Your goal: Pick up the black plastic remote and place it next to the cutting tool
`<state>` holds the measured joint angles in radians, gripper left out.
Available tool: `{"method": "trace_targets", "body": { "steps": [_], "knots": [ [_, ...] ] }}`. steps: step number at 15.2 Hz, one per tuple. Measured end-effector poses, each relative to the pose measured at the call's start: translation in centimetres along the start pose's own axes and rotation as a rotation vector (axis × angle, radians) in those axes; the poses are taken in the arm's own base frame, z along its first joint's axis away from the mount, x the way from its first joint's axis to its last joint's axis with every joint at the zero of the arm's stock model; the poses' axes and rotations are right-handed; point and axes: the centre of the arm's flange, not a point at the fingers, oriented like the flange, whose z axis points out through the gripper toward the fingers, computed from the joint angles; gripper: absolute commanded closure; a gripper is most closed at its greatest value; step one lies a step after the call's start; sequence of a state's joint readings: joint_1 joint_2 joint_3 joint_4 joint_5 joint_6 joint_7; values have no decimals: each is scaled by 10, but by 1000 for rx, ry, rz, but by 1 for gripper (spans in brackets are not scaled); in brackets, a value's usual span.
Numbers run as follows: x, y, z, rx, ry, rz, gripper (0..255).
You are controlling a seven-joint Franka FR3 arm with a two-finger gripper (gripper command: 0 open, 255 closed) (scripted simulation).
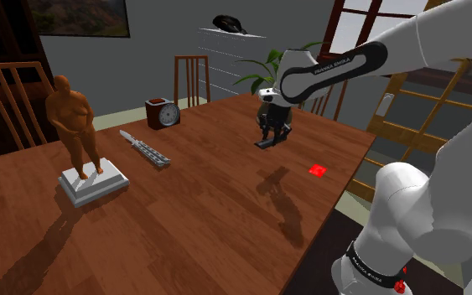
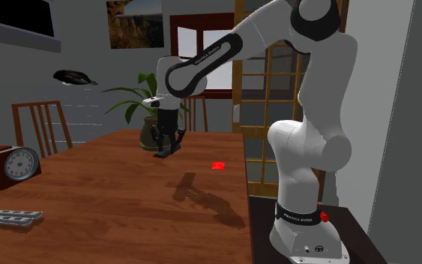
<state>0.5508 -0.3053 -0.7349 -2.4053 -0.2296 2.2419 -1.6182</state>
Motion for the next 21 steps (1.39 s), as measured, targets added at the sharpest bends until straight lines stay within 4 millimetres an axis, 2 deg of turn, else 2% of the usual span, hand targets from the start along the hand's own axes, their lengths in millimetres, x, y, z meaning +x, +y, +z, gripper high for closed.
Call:
{"method": "trace_targets", "body": {
  "steps": [21],
  "knots": [
    [234, 146, 13, -1, 0, 1, 255]
  ]
}}
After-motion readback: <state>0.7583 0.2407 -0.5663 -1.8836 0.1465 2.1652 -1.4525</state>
